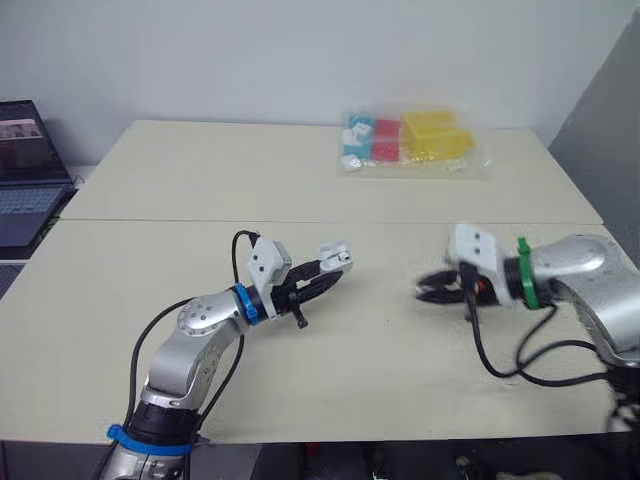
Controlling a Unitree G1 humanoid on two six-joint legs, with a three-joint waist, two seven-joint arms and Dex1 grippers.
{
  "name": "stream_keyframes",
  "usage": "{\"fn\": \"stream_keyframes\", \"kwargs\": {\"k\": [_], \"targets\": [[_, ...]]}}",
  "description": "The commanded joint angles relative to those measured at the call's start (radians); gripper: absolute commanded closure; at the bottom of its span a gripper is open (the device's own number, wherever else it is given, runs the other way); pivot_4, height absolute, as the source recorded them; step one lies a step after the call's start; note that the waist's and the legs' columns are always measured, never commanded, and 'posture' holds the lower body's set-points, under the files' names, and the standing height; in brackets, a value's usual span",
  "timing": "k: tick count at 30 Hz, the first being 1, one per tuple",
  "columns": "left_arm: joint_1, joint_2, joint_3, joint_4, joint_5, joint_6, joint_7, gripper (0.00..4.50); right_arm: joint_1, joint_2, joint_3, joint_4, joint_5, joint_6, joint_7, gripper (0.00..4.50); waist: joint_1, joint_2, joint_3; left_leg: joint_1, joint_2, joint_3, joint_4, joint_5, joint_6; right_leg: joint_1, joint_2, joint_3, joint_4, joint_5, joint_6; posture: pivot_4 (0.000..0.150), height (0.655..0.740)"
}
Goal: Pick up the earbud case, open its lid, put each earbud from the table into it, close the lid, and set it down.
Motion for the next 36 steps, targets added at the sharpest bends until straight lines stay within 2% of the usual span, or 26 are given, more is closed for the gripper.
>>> {"fn": "stream_keyframes", "kwargs": {"k": [1,6,13,24,36], "targets": [[-0.031,-0.004,0.012,-0.042,-0.032,0.024,0.008,3.69,0.006,0.142,-0.133,-0.083,0.122,-0.009,-0.142,4.07,0.002,0.0,0.0,0.0,0.0,0.0,0.0,0.0,0.0,0.001,0.0,-0.001,-0.001,0.0,0.0,0.15,0.74],[-0.057,-0.012,0.009,-0.024,-0.036,0.038,-0.001,3.69,0.057,0.27,-0.111,-0.126,0.146,-0.069,-0.293,4.07,0.002,0.0,0.0,0.0,-0.001,0.002,0.0,0.0,0.0,0.001,-0.003,0.001,-0.002,0.0,0.001,0.15,0.74],[-0.07,-0.012,0.007,-0.019,-0.036,0.043,-0.011,3.69,0.059,0.357,-0.05,-0.089,0.128,-0.165,-0.422,4.07,-0.001,0.0,0.0,0.001,-0.001,0.001,0.0,0.0,0.0,0.001,-0.001,0.001,0.0,0.0,0.0,0.15,0.74],[-0.077,-0.009,0.011,-0.033,-0.053,0.065,-0.011,3.69,0.133,0.362,0.084,0.017,0.031,-0.371,-0.473,4.07,-0.003,0.0,0.0,0.0,-0.001,0.001,0.0,0.0,0.0,0.0,-0.001,0.001,-0.001,0.0,0.0,0.15,0.74],[-0.078,-0.008,0.014,-0.037,-0.06,0.076,-0.009,3.69,0.17,0.355,0.123,0.072,-0.008,-0.465,-0.487,4.07,-0.003,0.0,0.0,0.0,-0.001,0.001,0.0,0.0,0.0,0.0,-0.001,0.001,-0.001,0.0,0.0,0.15,0.74]]}}
